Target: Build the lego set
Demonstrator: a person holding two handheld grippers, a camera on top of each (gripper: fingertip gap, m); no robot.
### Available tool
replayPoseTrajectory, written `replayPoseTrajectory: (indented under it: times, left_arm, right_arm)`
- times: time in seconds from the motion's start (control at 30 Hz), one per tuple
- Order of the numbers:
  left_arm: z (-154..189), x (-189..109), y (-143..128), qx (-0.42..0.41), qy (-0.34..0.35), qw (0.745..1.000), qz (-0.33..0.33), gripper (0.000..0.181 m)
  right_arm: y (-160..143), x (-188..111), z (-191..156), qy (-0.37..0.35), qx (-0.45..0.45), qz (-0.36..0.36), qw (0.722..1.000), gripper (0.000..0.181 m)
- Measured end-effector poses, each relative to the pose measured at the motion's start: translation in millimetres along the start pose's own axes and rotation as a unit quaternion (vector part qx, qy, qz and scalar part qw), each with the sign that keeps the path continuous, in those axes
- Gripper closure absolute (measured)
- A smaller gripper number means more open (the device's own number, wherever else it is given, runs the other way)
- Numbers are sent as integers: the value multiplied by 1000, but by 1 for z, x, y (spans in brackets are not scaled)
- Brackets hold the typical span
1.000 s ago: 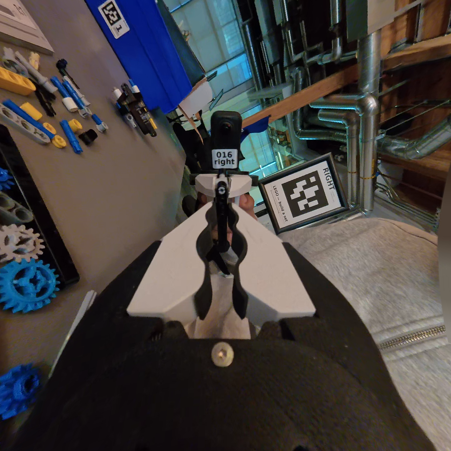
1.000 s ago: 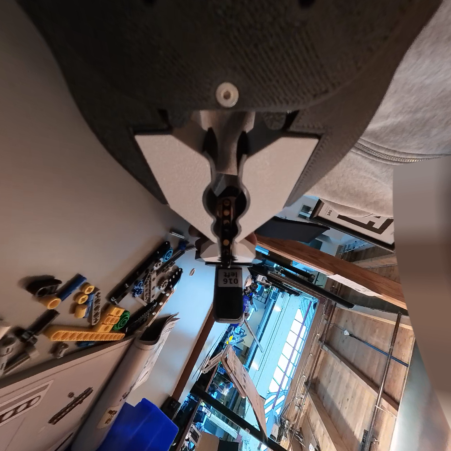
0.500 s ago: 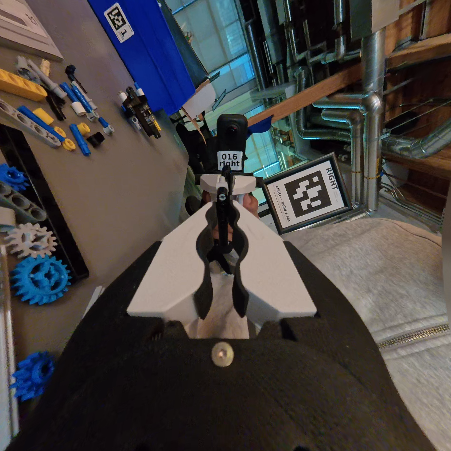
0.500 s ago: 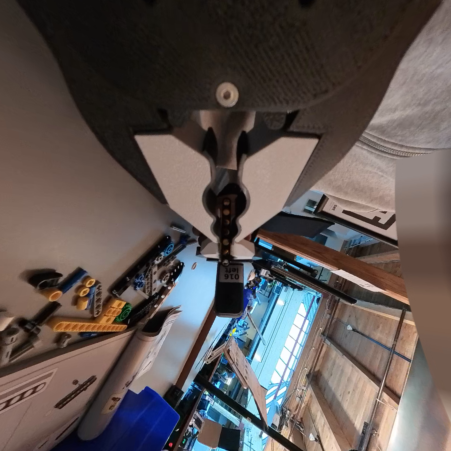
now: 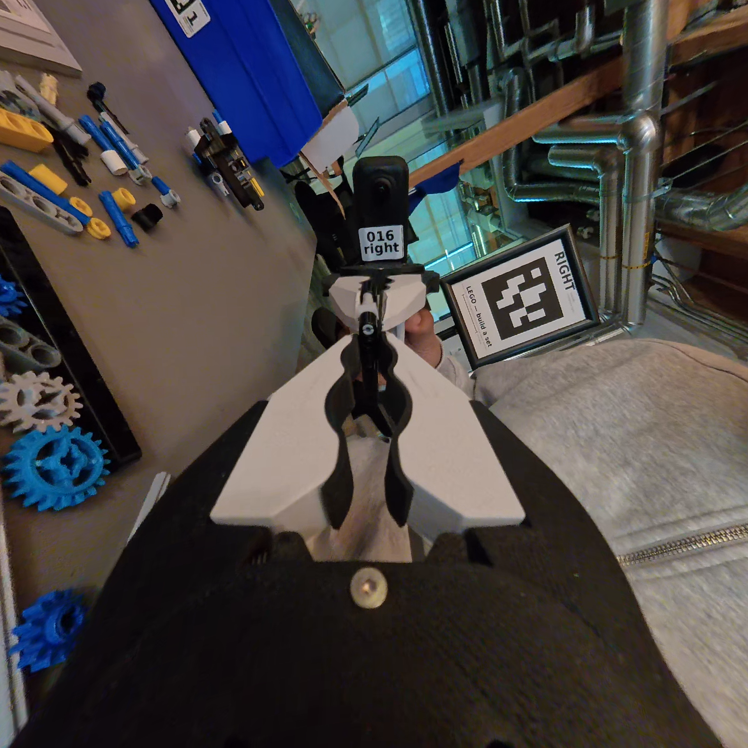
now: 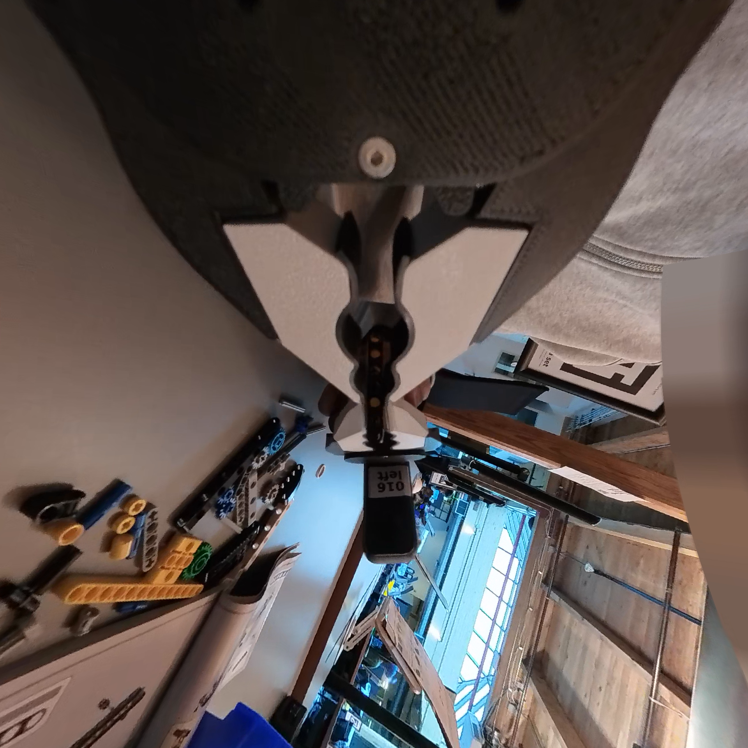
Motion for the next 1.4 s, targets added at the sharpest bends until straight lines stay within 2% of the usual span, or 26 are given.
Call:
replayPoseTrajectory:
  times: [0.17, 0.67, 0.97, 1.4]
  left_arm:
    - [-1, 0, -2, 6, 9, 1000, -19, 171]
    - [-2, 2, -8, -9, 1, 999, -53, 172]
    - [-1, 2, -5, -31, -24, 999, -36, 172]
    - [-2, 1, -5, -46, -18, 998, -36, 172]
  right_arm:
    - [-3, -1, 2, 17, 24, -23, 999, 177]
    - [-5, -3, 0, 36, 10, -75, 996, 177]
    - [-6, -3, 6, 81, 64, -23, 994, 177]
    - [-11, -3, 8, 88, 79, 1, 993, 177]
Point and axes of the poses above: each gripper's, where its closed fingertips meet, x out along the fingers, y out of its top, z = x × y across the jaws, the point moved 7 cm from there along -x, back along the fingers, and after that the axes turned 13 degrees about -x, right-handed, at the moved point
